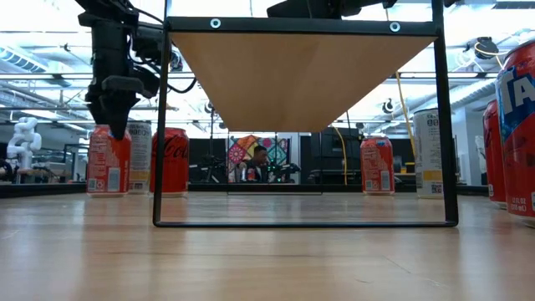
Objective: Place canned beverage on shelf
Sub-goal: Put the middle red soda can on the shelf
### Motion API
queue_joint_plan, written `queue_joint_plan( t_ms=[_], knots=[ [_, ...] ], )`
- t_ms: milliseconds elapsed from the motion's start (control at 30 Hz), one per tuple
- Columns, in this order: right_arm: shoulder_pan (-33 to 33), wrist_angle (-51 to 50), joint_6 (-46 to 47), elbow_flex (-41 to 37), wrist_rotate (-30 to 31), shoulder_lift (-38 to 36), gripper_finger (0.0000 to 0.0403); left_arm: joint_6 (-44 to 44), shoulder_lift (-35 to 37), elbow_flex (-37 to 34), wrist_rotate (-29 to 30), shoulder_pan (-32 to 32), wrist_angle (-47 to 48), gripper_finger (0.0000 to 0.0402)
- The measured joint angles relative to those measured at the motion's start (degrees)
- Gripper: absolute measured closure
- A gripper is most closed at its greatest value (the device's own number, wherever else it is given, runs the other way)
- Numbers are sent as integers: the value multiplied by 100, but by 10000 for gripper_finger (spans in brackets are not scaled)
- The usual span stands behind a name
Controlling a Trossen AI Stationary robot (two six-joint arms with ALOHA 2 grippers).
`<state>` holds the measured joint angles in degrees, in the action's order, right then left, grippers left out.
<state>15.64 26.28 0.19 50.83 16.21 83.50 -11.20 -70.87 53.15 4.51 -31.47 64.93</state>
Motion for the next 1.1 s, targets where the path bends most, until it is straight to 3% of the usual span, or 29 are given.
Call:
queue_joint_plan(
  t_ms=[1100],
  knots=[
    [0, 0, -54, 0, 0, 0, 187, -367, 0, 0, 92, 91, -56, 41]
  ],
)
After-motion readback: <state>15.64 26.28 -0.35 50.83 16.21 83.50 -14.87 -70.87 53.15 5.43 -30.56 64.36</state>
